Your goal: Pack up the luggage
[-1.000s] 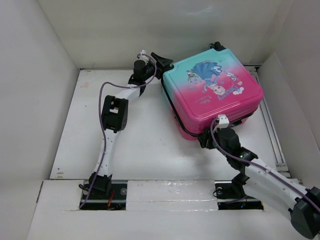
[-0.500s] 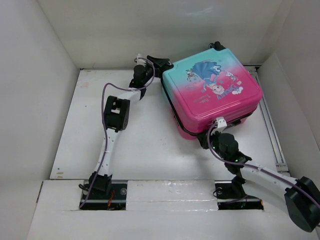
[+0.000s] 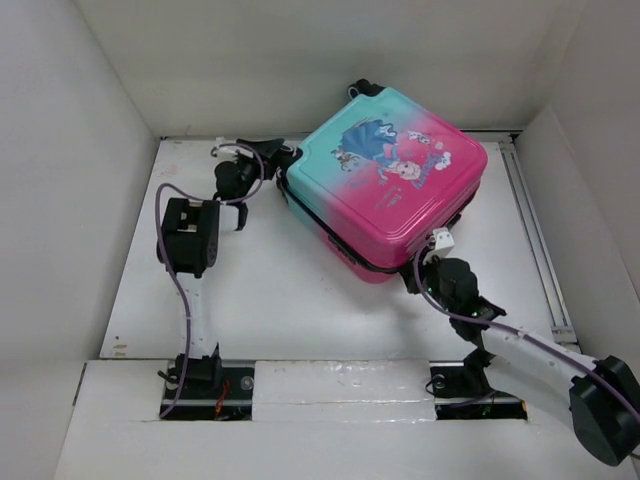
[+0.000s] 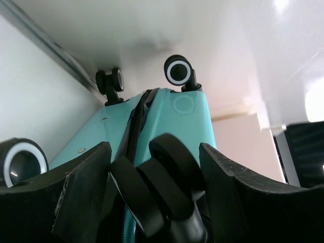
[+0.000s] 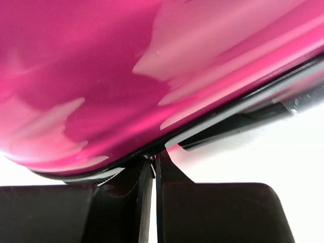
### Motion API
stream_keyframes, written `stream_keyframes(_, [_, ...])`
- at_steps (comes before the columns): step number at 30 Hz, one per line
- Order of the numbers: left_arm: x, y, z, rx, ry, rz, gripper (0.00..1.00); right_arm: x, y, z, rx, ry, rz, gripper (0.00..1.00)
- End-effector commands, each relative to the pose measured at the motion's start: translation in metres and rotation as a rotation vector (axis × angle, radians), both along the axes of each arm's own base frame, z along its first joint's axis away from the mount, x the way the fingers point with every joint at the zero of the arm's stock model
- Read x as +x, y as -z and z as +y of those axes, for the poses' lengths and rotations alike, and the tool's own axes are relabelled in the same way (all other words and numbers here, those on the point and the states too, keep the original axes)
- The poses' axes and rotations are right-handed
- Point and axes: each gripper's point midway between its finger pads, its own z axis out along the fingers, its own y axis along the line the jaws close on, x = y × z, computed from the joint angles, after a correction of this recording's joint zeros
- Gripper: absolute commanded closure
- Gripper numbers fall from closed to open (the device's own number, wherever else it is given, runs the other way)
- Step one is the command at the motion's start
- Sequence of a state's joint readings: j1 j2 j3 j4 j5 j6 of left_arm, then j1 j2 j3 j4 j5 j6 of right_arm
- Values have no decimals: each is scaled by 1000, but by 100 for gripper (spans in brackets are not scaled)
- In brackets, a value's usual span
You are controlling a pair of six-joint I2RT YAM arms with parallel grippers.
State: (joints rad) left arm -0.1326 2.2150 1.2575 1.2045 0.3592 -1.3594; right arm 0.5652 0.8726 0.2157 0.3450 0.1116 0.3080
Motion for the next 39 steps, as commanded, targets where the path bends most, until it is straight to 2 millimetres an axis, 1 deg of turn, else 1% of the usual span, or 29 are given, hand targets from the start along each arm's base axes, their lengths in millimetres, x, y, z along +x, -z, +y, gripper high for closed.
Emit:
stream_keyframes(1, [-50, -89, 14, -25, 22, -280, 100, 35, -93, 9, 81, -7, -203, 100])
stream_keyframes(2, [-60, -74, 15, -21, 22, -236, 100, 35, -96, 15, 74, -36, -200, 100])
stream_keyframes(3, [-68, -78, 16, -14, 20, -250, 100, 39, -92, 15, 62, -43, -172, 100])
stream_keyframes(4, [-80, -95, 17, -17, 20, -277, 100, 39, -92, 19, 59, -62, -156, 100])
stream_keyframes(5, [-90, -86, 20, -6, 7, -252, 100, 34, -87, 26, 55, -112, -121, 100])
stream_keyframes(6, [-97, -90, 21, 9, 3, -265, 100, 30, -87, 32, 71, -145, -112, 100])
stream_keyframes(7, [-107, -110, 23, 19, -10, -303, 100, 24, -80, 36, 92, -168, -76, 100])
stream_keyframes(8, [-108, -108, 24, 44, -15, -274, 100, 14, -75, 43, 110, -218, -56, 100])
stream_keyframes(9, [-111, -107, 24, 92, -24, -276, 100, 4, -56, 42, 106, -232, -9, 100])
stream_keyframes(11, [-121, -117, 26, 123, -30, -272, 100, -14, -45, 49, 130, -279, 32, 100])
stream_keyframes(12, [-124, -117, 26, 134, -32, -270, 100, -31, -33, 56, 125, -342, 75, 100])
stream_keyframes(14, [-131, -109, 26, 171, -23, -240, 100, -47, -27, 65, 137, -386, 119, 100])
stream_keyframes(15, [-133, -106, 26, 187, -24, -228, 100, -64, -21, 72, 120, -434, 155, 100])
stream_keyframes(16, [-135, -94, 29, 208, -36, -194, 100, -72, -16, 73, 104, -447, 175, 100])
stream_keyframes(17, [-137, -94, 33, 257, -63, -201, 100, -78, -17, 74, 97, -457, 176, 100])
stream_keyframes(18, [-131, -79, 44, 292, -123, -127, 100, -88, -10, 75, 76, -476, 205, 100])
stream_keyframes(20, [-133, -60, 56, 352, -178, -58, 100, -91, -11, 75, 71, -476, 205, 100])
stream_keyframes(21, [-134, -64, 60, 370, -201, -64, 100, -92, -11, 75, 74, -485, 207, 100])
stream_keyframes(24, [-141, -47, 49, 442, -179, -44, 100, -98, -7, 82, 77, -522, 213, 100])
stream_keyframes(26, [-145, -43, 46, 470, -174, -43, 100, -88, -10, 79, 67, -475, 192, 100])
stream_keyframes(27, [-152, -30, 47, 477, -168, -18, 100, -85, -10, 77, 62, -454, 187, 100])
stream_keyframes(29, [-165, -36, 52, 471, -205, -42, 100, -73, -23, 74, 58, -423, 137, 100])
stream_keyframes(30, [-176, -24, 53, 514, -212, -35, 100, -67, -32, 74, 69, -409, 119, 100])
stream_keyframes(32, [-192, -38, 53, 571, -285, -57, 100, -56, -46, 69, 59, -404, 71, 100])
stream_keyframes(34, [-205, -41, 44, 682, -298, -82, 100, -36, -63, 61, 62, -372, 35, 100])
stream_keyframes(35, [-222, -46, 19, 709, -245, -115, 100, -28, -62, 57, 37, -363, 35, 100])
stream_keyframes(37, [-234, -45, 2, 756, -232, -133, 100, -3, -79, 40, 37, -302, 5, 100])
stream_keyframes(38, [-249, -49, -23, 754, -164, -176, 100, 5, -80, 36, 28, -292, 8, 100])
stream_keyframes(39, [-256, -46, -34, 759, -126, -179, 100, 14, -81, 25, 30, -256, 16, 100])
